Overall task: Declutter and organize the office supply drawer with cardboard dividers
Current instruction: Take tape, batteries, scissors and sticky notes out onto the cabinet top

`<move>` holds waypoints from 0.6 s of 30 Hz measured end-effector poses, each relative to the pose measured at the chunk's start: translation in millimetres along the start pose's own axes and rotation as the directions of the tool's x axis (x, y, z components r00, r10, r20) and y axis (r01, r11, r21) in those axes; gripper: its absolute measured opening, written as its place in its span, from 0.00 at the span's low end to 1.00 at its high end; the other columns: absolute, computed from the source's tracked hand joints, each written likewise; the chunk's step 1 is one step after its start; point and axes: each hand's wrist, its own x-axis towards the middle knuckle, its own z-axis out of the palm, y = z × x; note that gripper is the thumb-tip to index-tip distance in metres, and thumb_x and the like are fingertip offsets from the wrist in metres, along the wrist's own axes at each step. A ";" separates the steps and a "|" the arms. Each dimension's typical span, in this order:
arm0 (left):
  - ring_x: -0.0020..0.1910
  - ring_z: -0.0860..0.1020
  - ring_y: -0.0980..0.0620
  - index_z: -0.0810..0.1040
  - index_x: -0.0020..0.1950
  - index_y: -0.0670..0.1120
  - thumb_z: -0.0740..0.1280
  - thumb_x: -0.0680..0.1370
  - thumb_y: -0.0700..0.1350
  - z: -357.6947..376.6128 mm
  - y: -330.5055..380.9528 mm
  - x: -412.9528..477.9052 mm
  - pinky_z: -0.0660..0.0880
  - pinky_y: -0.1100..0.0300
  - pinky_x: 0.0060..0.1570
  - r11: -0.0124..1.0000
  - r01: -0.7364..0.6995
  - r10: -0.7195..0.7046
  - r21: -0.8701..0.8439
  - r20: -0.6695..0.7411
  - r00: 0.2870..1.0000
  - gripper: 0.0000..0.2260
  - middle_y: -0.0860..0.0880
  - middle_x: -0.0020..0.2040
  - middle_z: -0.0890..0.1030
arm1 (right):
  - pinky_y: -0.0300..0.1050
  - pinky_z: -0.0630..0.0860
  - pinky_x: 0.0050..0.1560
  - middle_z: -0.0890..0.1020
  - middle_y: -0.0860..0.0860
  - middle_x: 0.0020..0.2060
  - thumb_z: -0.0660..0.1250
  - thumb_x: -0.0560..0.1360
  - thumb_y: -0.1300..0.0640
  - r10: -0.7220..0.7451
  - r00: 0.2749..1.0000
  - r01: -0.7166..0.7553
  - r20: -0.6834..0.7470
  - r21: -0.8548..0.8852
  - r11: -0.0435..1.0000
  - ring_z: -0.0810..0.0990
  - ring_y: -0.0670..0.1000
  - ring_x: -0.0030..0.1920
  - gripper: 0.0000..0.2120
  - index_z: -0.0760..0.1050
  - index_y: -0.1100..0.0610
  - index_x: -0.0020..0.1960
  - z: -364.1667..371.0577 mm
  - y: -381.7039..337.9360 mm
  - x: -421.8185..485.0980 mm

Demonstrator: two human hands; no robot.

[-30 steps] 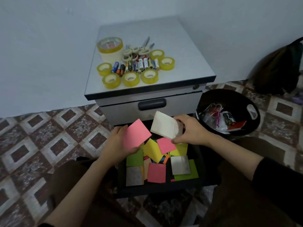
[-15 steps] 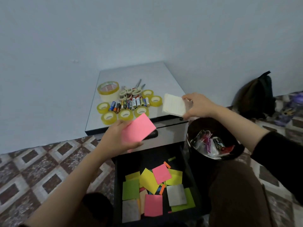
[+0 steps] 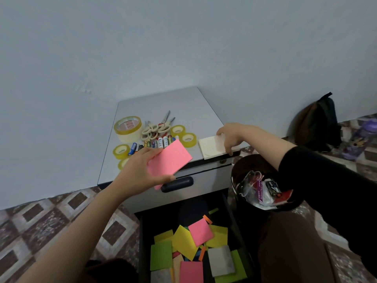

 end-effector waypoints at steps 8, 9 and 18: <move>0.59 0.70 0.55 0.68 0.71 0.48 0.62 0.55 0.74 1.2 -6.7 7.0 0.71 0.57 0.59 1.000 0.013 -0.013 -0.007 -0.008 1.000 0.50 0.52 0.63 0.72 | 0.48 0.63 0.68 0.61 0.54 0.74 0.75 0.67 0.59 -0.032 0.999 0.031 0.002 0.054 0.998 0.61 0.57 0.72 0.43 0.55 0.56 0.76 -0.9 0.7 12.3; 0.60 0.70 0.55 0.68 0.71 0.48 0.62 0.55 0.74 1.9 -5.8 8.1 0.71 0.57 0.60 1.000 0.010 -0.010 0.000 -0.007 1.000 0.50 0.52 0.63 0.72 | 0.48 0.63 0.68 0.61 0.54 0.74 0.75 0.67 0.59 -0.036 0.999 0.036 0.003 0.064 0.997 0.62 0.57 0.72 0.43 0.56 0.55 0.75 -0.9 1.0 13.2; 0.65 0.69 0.52 0.67 0.71 0.48 0.65 0.57 0.72 9.7 19.3 37.2 0.68 0.50 0.65 0.999 -0.047 0.046 0.003 0.026 0.999 0.48 0.52 0.67 0.70 | 0.46 0.61 0.68 0.64 0.53 0.72 0.73 0.70 0.53 -0.033 0.995 0.071 -0.098 0.425 0.903 0.63 0.55 0.71 0.37 0.61 0.54 0.74 5.9 18.7 9.0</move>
